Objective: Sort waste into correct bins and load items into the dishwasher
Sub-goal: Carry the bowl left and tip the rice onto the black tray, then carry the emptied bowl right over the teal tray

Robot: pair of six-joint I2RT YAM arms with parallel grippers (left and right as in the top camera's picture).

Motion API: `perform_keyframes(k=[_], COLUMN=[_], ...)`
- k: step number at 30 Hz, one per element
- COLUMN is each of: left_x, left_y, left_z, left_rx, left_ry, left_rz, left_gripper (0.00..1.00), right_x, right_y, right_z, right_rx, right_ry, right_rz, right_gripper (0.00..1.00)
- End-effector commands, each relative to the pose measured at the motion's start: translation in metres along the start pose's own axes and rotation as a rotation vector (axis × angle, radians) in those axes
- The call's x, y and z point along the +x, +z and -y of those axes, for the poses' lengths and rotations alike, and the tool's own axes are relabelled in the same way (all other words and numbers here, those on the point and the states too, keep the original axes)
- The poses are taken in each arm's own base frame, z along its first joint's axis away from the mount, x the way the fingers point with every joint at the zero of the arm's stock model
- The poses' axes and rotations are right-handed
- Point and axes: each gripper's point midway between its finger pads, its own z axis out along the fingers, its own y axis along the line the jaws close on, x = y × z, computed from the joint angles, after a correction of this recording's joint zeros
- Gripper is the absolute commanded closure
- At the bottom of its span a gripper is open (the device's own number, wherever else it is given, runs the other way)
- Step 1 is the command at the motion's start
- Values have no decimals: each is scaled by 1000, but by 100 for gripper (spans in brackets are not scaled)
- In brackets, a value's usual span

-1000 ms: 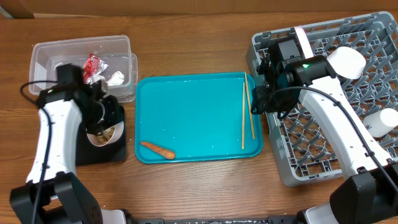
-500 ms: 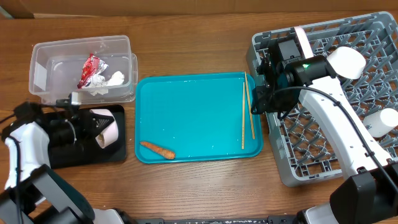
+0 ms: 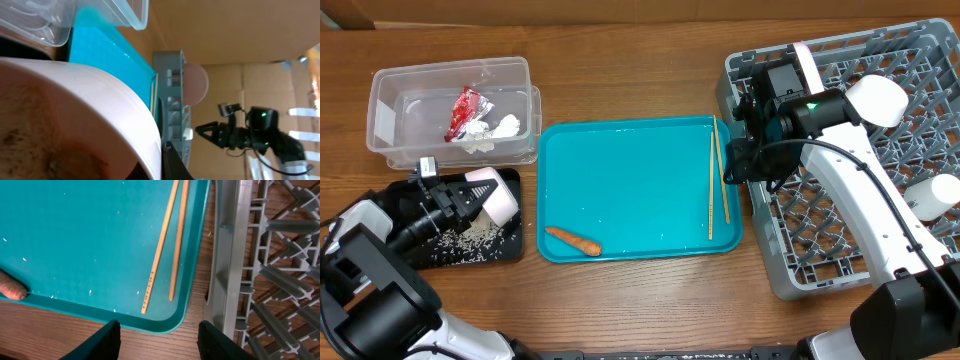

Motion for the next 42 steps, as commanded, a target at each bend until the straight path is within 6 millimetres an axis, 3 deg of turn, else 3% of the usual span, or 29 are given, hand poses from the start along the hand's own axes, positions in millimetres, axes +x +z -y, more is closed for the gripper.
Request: perform_keyframes(k=[1,12,14,16,20,21,23,27,34,42], left_x=[-7,-8,-7,-13,-19,-17,-20,-18,-20,3], left_y=[-7,-10,-10,-11,-12,-13,-13,-11,-13,-4], left_z=[6,7,8,10,3,10,11,-8,5,12], left_rx=[87,99,101,125,102,136,134,42,103,44], left_ry=[-19,-148,-238,-166,-183,-217,-73,-167,-153,-131], left_rz=[59,66,60,80,82,86,99,71,87,15], left_gripper=[96,96,96,96,96,96,96,96,96,96], right_x=[1,2,2,2,3,3,4,4,5,5], right_y=[4,4,4,4,4,4,4,4,3,3], right_z=[3,3,3,3,3,3,3,3,3,3], right_rx=[9,9,9,10,10,10,11,11,12,11], right_ry=[6,7,7,8,8,8,9,9,10,9], right_rz=[-10,-14,-15,-17,-19,-20,-25,-24,-29,-28], right_gripper=[48,48,48,48,48,48,48,48,48,48])
